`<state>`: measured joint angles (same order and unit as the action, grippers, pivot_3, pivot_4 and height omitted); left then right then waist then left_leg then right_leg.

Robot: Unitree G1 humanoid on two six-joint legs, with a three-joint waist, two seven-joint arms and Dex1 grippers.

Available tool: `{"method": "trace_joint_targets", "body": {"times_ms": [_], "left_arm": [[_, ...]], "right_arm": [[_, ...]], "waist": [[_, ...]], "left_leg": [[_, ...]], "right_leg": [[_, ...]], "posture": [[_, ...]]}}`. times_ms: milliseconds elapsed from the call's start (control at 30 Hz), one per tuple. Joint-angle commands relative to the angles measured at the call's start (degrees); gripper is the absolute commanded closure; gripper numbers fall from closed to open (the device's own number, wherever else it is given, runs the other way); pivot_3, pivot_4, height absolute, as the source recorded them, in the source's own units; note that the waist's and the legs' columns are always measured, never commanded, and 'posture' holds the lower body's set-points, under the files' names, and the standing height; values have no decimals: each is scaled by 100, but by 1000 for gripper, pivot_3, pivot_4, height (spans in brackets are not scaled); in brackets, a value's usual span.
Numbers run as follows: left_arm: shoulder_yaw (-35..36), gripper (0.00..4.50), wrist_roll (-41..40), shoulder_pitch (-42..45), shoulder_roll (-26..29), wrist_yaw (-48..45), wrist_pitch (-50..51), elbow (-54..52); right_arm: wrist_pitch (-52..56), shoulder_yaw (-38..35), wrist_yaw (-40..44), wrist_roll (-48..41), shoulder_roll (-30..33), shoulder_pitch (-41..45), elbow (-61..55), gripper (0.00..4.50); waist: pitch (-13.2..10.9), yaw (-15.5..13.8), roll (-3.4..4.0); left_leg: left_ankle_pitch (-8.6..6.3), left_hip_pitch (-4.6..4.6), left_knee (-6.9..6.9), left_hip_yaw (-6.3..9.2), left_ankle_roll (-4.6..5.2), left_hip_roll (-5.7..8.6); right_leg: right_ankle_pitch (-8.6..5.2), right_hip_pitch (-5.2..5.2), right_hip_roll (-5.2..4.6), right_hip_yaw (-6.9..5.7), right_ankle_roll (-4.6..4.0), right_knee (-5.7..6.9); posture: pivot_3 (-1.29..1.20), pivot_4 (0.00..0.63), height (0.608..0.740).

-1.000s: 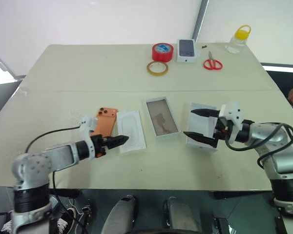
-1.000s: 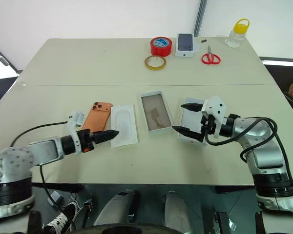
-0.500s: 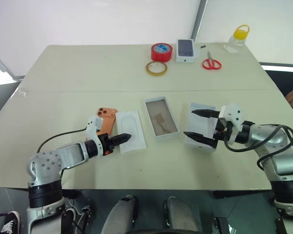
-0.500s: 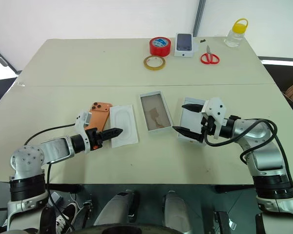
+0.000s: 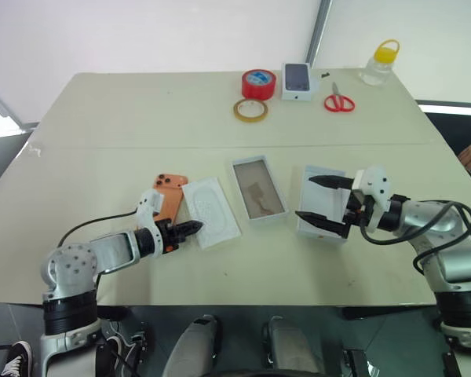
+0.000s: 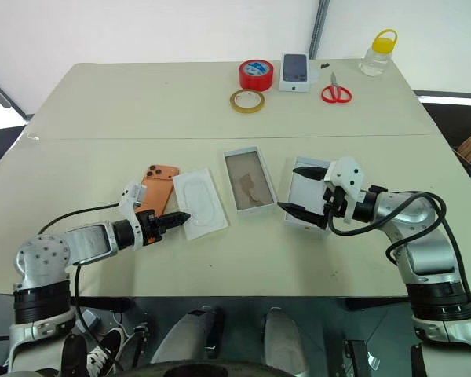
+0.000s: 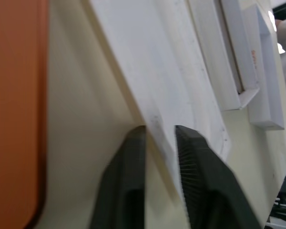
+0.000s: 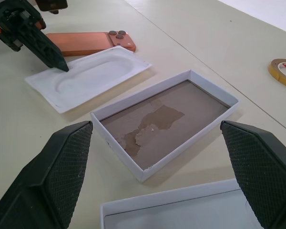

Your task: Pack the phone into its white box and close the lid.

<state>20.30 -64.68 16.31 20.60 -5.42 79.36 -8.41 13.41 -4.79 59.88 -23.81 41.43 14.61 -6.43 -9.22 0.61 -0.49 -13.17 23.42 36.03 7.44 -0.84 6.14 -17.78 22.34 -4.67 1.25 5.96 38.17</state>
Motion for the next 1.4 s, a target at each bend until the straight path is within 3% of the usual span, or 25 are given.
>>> {"method": "trace_joint_targets", "body": {"times_ms": [33, 300, 467, 600, 900, 1000, 1100, 1233, 1400], "left_arm": [[15, 4461, 118, 59, 114, -7, -1, 26], [285, 4461, -45, 384, 156, -106, -38, 322], [196, 4461, 243, 859, 759, -656, -230, 668], [-235, 4461, 684, 1147, 1167, -1304, -616, 804], [-45, 4461, 773, 1191, 820, -1149, -672, 729], [76, 4500, 672, 1118, 668, -1066, -587, 574], [429, 4500, 330, 1212, 388, -796, -372, 615], [748, 4500, 160, 1349, 169, -406, -359, 664], [1148, 4500, -58, 1777, -50, 89, -612, 823]], "right_arm": [[-28, -56, -46, -72, -68, 33, -137, 0], [10, 367, -228, 38, -589, 299, -125, 0], [440, 941, -62, 3, -912, 627, -54, 0], [-46, 1504, 323, 564, -963, 1023, 590, 0], [-1275, 1989, 1168, 1351, -791, 1710, 2111, 0], [-1629, 2053, 1246, 1600, -788, 1771, 2438, 892], [-2147, 2196, 1171, 2009, -783, 1808, 2752, 2413], [-1829, 2043, 1235, 1687, -998, 1801, 2497, 4467], [-1645, 2105, 920, 1760, -1227, 1716, 1884, 4467]], "waist": [[0, 1, 0], [0, 20, 0], [-2, 16, -3], [-2, 14, -4], [-3, 18, -4], [-3, 41, -4], [-1, 33, -7], [-1, 40, -8], [-2, 41, -9]], "left_leg": [[0, 0, 0, 0, 0, 0], [1, 0, -1, 0, -2, -1], [17, 1, -3, 1, -29, -1], [19, 1, -3, -1, -32, 4], [21, 3, -3, 0, -35, 3], [21, 3, -4, 0, -36, 1], [21, 2, 0, 0, -36, 1], [22, 2, 1, 1, -38, 0], [26, 2, 1, 2, -44, 0]], "right_leg": [[0, -1, 0, 0, 0, -1], [0, 3, 1, 0, 0, 1], [0, 7, 4, -1, 0, 2], [0, 3, -1, 0, 0, -4], [1, 7, 0, -1, 1, -3], [1, 9, 1, -1, 1, -1], [1, 6, 1, -1, 1, 3], [1, 6, 2, -2, 1, 2], [1, 8, 3, -2, 1, 4]], "posture": [[0, 150, 740], [0, 150, 740], [0, 150, 740], [0, 150, 740], [0, 150, 740], [0, 150, 740], [0, 150, 740], [0, 150, 740], [0, 150, 740]]}}
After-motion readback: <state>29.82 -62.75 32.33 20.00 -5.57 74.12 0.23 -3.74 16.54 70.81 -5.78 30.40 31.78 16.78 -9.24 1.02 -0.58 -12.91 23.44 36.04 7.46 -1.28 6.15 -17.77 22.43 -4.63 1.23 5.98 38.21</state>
